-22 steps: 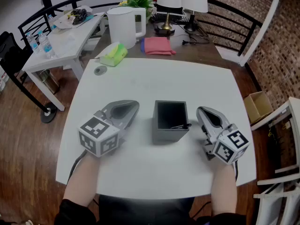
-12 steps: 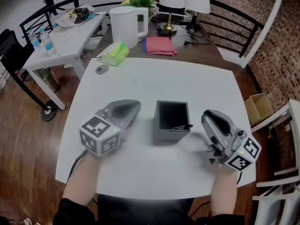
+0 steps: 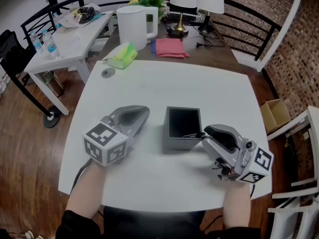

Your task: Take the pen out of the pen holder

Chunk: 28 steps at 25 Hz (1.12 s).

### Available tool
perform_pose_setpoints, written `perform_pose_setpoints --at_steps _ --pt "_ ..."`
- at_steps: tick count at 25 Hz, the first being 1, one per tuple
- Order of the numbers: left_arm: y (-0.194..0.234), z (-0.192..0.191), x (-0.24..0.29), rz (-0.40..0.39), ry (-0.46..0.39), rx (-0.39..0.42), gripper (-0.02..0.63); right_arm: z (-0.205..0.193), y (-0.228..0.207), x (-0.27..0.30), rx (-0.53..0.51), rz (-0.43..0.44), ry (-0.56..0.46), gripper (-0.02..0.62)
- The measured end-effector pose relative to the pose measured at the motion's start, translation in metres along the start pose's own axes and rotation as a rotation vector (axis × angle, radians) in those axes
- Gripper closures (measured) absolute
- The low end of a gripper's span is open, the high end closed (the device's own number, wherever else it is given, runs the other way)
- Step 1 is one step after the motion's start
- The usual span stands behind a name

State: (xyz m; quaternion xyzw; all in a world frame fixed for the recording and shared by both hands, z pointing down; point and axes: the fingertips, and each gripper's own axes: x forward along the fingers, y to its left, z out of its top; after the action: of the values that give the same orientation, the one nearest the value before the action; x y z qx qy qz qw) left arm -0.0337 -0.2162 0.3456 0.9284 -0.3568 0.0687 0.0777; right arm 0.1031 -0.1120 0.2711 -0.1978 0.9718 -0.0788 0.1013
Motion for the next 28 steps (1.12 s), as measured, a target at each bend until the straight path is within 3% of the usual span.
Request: perform_pose_setpoints --at_steps 5,8,11,19,24,28 --pt "0.000 0.000 0.000 -0.002 0.000 0.000 0.601 -0.009 0.003 0.010 -0.034 -0.006 0.043 0.491" --pt "0.000 -0.001 0.000 -0.001 -0.002 0.000 0.601 -0.010 -0.001 0.011 -0.041 -0.025 0.039 0.538" --pt "0.000 -0.002 0.000 -0.003 -0.002 0.000 0.601 -0.004 -0.001 0.010 -0.041 -0.030 0.018 0.546" --pt "-0.001 -0.002 0.000 -0.005 0.000 0.000 0.601 0.042 0.000 0.015 -0.095 -0.060 -0.077 0.548" --pt "-0.001 -0.002 0.000 -0.007 0.000 0.001 0.601 0.092 0.011 0.000 -0.166 -0.080 -0.155 0.548" --pt "0.000 -0.001 0.000 -0.006 0.001 0.002 0.601 0.107 0.009 -0.023 -0.088 -0.114 -0.130 0.548"
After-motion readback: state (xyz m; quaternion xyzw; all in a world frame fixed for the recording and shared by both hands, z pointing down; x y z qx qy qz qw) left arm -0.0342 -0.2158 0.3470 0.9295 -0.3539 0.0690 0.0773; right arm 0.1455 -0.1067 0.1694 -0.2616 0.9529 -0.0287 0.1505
